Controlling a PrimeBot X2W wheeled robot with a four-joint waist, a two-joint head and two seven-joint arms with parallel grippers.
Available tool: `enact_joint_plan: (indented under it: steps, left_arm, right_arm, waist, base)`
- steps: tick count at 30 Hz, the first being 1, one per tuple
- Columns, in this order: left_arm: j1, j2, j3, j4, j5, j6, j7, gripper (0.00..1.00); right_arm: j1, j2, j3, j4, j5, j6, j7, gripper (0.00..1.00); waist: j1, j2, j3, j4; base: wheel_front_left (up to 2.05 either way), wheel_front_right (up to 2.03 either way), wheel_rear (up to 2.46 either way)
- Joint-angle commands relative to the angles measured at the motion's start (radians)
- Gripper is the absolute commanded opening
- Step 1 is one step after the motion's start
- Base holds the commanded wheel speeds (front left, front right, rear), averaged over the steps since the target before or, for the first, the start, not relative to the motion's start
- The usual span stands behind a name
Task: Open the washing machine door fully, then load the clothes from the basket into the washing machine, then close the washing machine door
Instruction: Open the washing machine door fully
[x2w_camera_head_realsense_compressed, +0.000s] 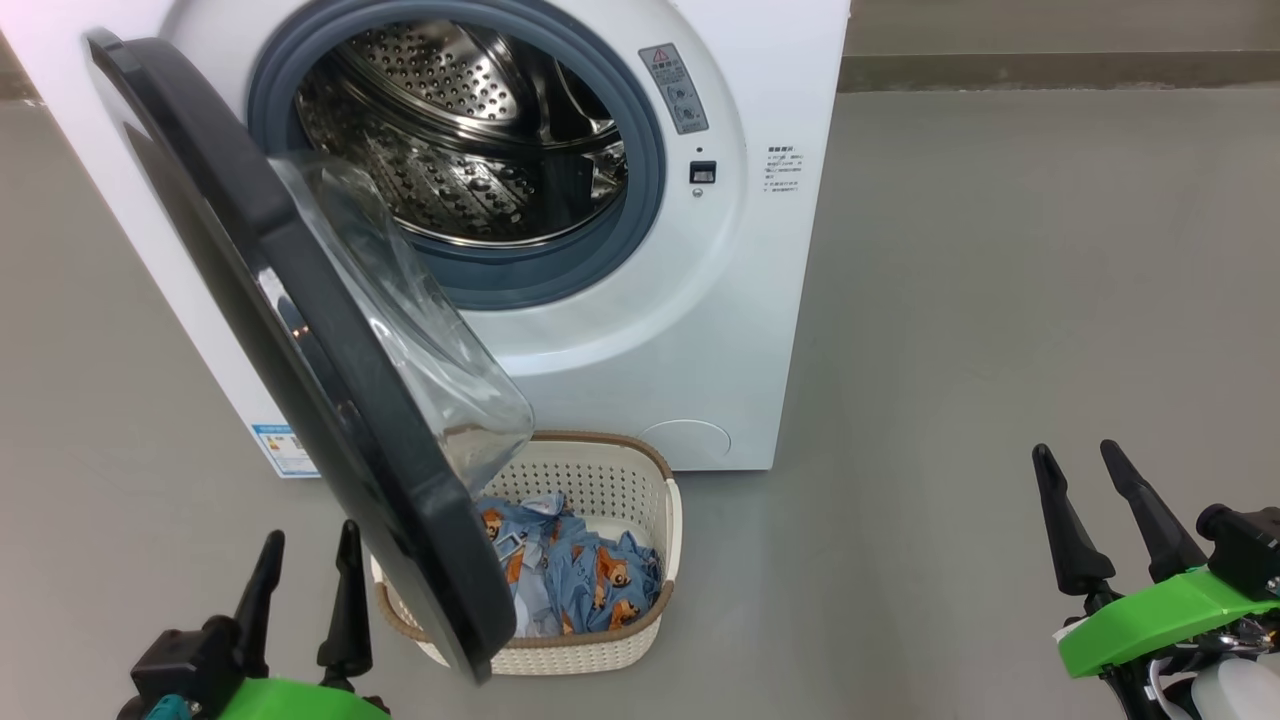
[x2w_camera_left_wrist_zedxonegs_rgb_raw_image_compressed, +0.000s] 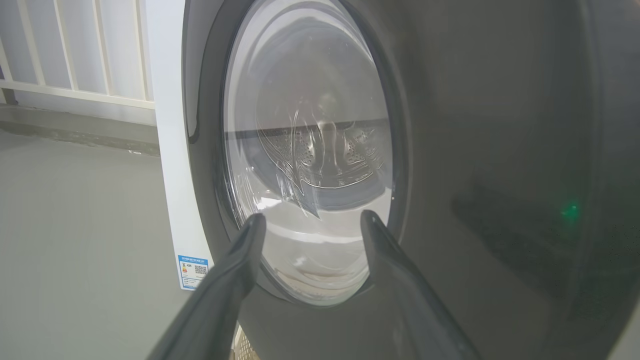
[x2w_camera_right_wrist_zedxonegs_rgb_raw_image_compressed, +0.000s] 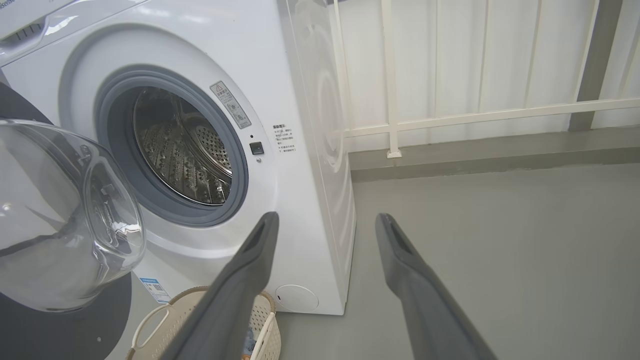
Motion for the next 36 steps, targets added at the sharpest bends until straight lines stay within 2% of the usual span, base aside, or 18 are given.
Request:
enact_joint_plan:
  steps: [1, 19, 20, 21, 22, 23, 29, 36]
  left_arm:
    - [-0.030, 0.019, 0.029, -0.033, -0.003, 0.005, -0.006, 1.00]
    - [-0.026, 0.019, 0.027, -0.043, -0.003, 0.007, -0.006, 1.00]
    - [-0.026, 0.019, 0.026, -0.043, -0.003, 0.006, -0.006, 0.93]
    - [-0.027, 0.019, 0.025, -0.043, -0.004, 0.006, -0.006, 0.65]
    - [-0.028, 0.020, 0.024, -0.048, -0.004, 0.005, -0.006, 0.02]
    - [-0.029, 0.020, 0.024, -0.054, -0.004, 0.004, -0.006, 0.00]
    - [-0.030, 0.015, 0.033, -0.107, -0.002, 0.002, -0.006, 0.00]
    - [-0.036, 0.005, 0.052, -0.246, 0.018, 0.004, -0.006, 0.00]
  right_arm:
    - [-0.015, -0.016, 0.018, -0.017, -0.013, 0.005, -0.012, 1.00]
    - [-0.016, -0.020, 0.013, 0.000, -0.037, 0.005, -0.012, 1.00]
    - [-0.016, -0.019, 0.013, 0.001, -0.037, 0.005, -0.012, 1.00]
    - [-0.016, -0.019, 0.014, 0.002, -0.037, 0.005, -0.012, 1.00]
    - [-0.017, -0.018, 0.015, 0.004, -0.036, 0.005, -0.012, 1.00]
    - [-0.017, -0.019, 0.016, 0.004, -0.036, 0.005, -0.012, 1.00]
    - [-0.018, -0.019, 0.019, 0.007, -0.034, 0.005, -0.012, 1.00]
    - [-0.019, -0.020, 0.025, 0.010, -0.030, 0.005, -0.012, 1.00]
  waist:
    - [0.0000, 0.0000, 0.000, 0.000]
    - [0.0000, 0.0000, -0.004, 0.003]
    - [0.0000, 0.0000, -0.004, 0.004]
    - [0.0000, 0.0000, -0.004, 0.005]
    - [0.0000, 0.0000, -0.005, 0.007]
    - [0.0000, 0.0000, -0.005, 0.007]
    - [0.0000, 0.0000, -0.006, 0.010]
    - [0.0000, 0.0000, -0.010, 0.011]
  base:
    - [0.00, 0.00, 0.00]
    - [0.00, 0.00, 0.00]
    - [0.00, 0.00, 0.00]
    - [0.00, 0.00, 0.00]
    - [0.00, 0.00, 0.00]
    - [0.00, 0.00, 0.00]
    - [0.00, 0.00, 0.00]
    - [0.00, 0.00, 0.00]
